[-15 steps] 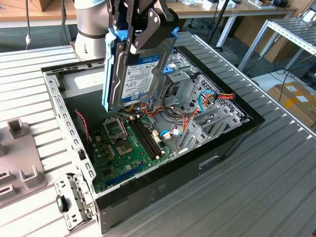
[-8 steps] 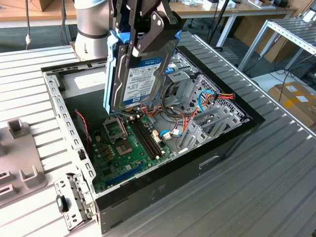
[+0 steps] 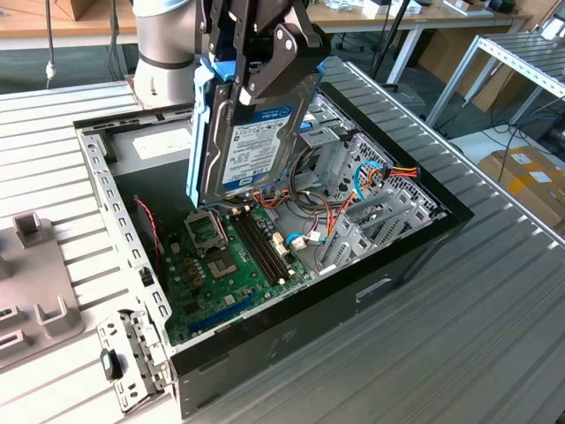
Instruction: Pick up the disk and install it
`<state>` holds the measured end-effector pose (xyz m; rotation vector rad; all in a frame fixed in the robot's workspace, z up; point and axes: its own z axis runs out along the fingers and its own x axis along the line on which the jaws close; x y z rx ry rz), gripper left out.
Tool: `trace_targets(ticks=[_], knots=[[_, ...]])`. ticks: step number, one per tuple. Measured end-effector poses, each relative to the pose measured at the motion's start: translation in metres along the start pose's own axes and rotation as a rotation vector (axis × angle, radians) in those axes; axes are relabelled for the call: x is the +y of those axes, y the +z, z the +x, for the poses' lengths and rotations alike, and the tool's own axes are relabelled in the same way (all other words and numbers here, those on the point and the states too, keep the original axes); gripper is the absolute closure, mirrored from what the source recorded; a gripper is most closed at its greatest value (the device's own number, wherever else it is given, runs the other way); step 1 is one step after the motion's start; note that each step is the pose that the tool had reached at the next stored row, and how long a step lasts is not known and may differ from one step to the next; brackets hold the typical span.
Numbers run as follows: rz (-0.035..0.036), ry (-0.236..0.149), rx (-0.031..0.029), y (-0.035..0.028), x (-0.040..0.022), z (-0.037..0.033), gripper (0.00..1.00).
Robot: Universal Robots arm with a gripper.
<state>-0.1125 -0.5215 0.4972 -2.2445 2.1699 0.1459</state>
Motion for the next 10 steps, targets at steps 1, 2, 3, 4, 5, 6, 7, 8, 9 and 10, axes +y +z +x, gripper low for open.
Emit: trace_targets(ticks=[1, 2, 3, 4, 5, 6, 7, 8, 9, 10], knots=[[0.0, 0.0, 0.0, 0.0, 0.0, 0.0008, 0.63], [0.0, 0.0, 0.0, -0.0001, 0.0, 0.0012, 0.63], [0.0, 0.0, 0.0, -0.0001, 0.0, 0.0019, 0.63], [0.0, 0.0, 0.0, -0.0001, 0.0, 0.0023, 0.63], [0.0, 0.0, 0.0, -0.0001, 0.0001, 0.0028, 0.63], [0.0, 0.0, 0.0, -0.0002, 0.0001, 0.0033, 0.63], [0.0, 0.0, 0.0, -0.0002, 0.0001, 0.0038, 0.63], [0.0, 0.0, 0.0001, -0.0003, 0.0001, 0.0043, 0.63], [0.0, 0.0, 0.0, -0.0003, 0.0001, 0.0048, 0.63], [0.0, 0.0, 0.0, -0.0003, 0.0001, 0.0053, 0.63]])
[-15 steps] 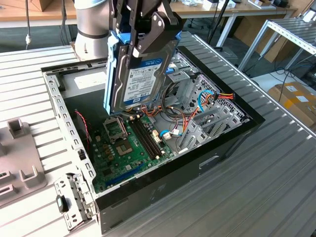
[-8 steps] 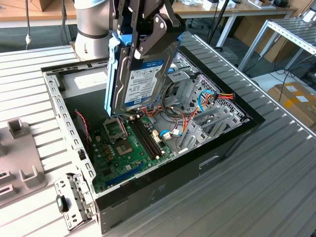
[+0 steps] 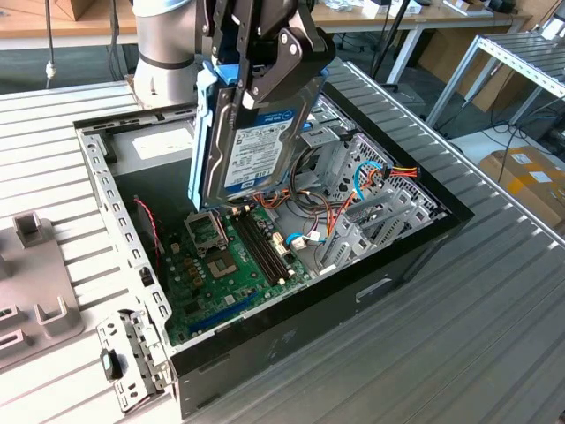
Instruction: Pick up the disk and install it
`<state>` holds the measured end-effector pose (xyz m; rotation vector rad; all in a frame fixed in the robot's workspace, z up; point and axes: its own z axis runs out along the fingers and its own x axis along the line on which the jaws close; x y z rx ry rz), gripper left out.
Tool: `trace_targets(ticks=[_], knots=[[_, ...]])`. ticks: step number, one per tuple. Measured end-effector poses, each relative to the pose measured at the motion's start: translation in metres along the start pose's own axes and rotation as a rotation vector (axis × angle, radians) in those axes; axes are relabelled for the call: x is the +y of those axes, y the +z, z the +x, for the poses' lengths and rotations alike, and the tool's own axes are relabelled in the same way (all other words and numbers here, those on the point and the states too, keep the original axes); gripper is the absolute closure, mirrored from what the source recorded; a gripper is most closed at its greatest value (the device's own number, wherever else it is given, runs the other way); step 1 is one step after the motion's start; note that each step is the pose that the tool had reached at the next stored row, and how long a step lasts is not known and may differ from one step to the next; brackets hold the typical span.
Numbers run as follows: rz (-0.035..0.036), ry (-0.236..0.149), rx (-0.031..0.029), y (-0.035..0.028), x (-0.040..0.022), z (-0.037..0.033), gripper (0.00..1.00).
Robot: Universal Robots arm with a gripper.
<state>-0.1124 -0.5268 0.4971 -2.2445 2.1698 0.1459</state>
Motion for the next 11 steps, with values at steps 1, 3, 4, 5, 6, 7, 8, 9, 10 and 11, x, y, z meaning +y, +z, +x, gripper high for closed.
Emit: trace_targets(ticks=[1, 3, 4, 5, 6, 7, 8, 9, 10, 11], knots=[[0.0, 0.0, 0.0001, -0.0001, 0.0, 0.0005, 0.63], [0.0, 0.0, 0.0001, -0.0002, 0.0001, 0.002, 0.63], [0.0, 0.0, 0.0, -0.0002, 0.0001, 0.0025, 0.63], [-0.0001, 0.0, 0.0001, -0.0002, 0.0001, 0.003, 0.63], [0.0, 0.0, 0.0001, -0.0003, 0.0001, 0.0039, 0.63], [0.0, 0.0, 0.0001, -0.0003, 0.0001, 0.0044, 0.63], [0.0, 0.0, 0.0, -0.0003, 0.0001, 0.0051, 0.63], [0.0, 0.0, 0.0, -0.0004, 0.0001, 0.0058, 0.63], [0.0, 0.0, 0.0001, -0.0004, 0.0001, 0.0064, 0.63], [-0.0001, 0.0, 0.0001, -0.0005, 0.0001, 0.0075, 0.63]])
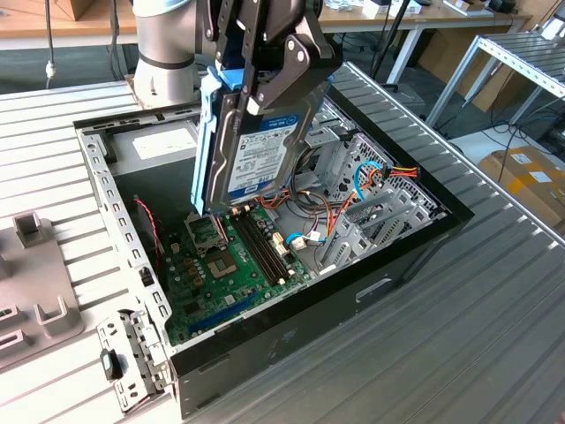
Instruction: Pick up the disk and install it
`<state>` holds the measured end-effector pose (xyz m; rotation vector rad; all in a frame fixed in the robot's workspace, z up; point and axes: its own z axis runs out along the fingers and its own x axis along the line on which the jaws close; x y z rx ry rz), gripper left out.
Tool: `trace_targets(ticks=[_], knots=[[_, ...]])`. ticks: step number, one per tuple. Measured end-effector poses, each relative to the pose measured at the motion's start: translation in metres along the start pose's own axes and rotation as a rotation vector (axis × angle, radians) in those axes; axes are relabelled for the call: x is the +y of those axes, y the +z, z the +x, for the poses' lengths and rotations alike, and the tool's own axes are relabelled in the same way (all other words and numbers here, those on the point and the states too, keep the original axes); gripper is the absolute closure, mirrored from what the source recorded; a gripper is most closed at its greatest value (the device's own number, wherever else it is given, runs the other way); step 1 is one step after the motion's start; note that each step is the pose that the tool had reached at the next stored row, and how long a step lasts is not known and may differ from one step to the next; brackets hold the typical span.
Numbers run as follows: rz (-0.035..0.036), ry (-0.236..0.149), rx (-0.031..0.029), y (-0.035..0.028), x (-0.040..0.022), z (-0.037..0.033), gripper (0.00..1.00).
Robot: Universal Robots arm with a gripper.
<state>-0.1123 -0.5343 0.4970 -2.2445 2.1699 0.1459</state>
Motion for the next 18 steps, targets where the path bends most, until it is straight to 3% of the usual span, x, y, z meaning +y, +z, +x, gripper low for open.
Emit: trace_targets(ticks=[18], knots=[[-0.0002, 0.0, 0.0, -0.0005, -0.0028, 0.0115, 0.63]])
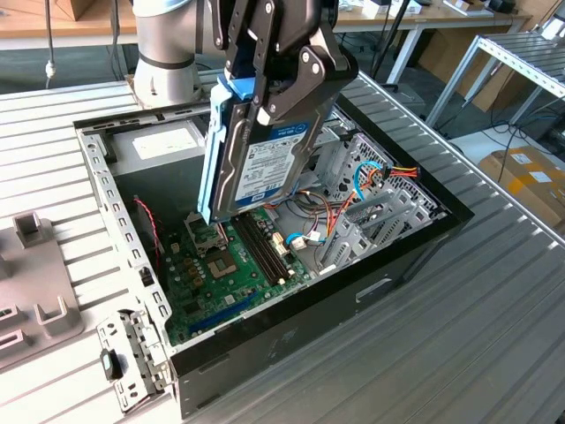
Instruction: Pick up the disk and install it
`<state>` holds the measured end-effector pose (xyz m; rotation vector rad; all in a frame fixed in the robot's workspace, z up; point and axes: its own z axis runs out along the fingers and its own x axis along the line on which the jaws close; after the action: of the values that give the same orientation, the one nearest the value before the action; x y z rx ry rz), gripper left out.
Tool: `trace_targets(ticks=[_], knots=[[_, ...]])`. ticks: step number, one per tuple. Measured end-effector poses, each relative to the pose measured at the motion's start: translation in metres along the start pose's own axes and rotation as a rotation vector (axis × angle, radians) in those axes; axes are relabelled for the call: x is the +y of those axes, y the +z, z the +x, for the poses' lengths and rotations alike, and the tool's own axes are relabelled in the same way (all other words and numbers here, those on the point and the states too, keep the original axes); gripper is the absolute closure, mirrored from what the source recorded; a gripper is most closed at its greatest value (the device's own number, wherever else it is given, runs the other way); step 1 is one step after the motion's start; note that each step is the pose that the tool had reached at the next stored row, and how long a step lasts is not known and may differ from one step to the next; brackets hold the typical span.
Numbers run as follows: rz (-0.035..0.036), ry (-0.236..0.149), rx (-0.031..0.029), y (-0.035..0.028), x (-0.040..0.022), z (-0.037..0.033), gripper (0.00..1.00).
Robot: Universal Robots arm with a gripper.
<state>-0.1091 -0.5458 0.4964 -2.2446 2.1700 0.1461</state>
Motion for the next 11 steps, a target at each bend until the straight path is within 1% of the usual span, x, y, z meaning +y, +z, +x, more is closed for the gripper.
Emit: trace_targets(ticks=[6, 11], knots=[[-0.001, 0.0, -0.0001, 0.0001, -0.0046, 0.0017, 0.63], [-0.0012, 0.0, -0.0001, 0.0003, -0.0067, 0.0042, 0.63]])
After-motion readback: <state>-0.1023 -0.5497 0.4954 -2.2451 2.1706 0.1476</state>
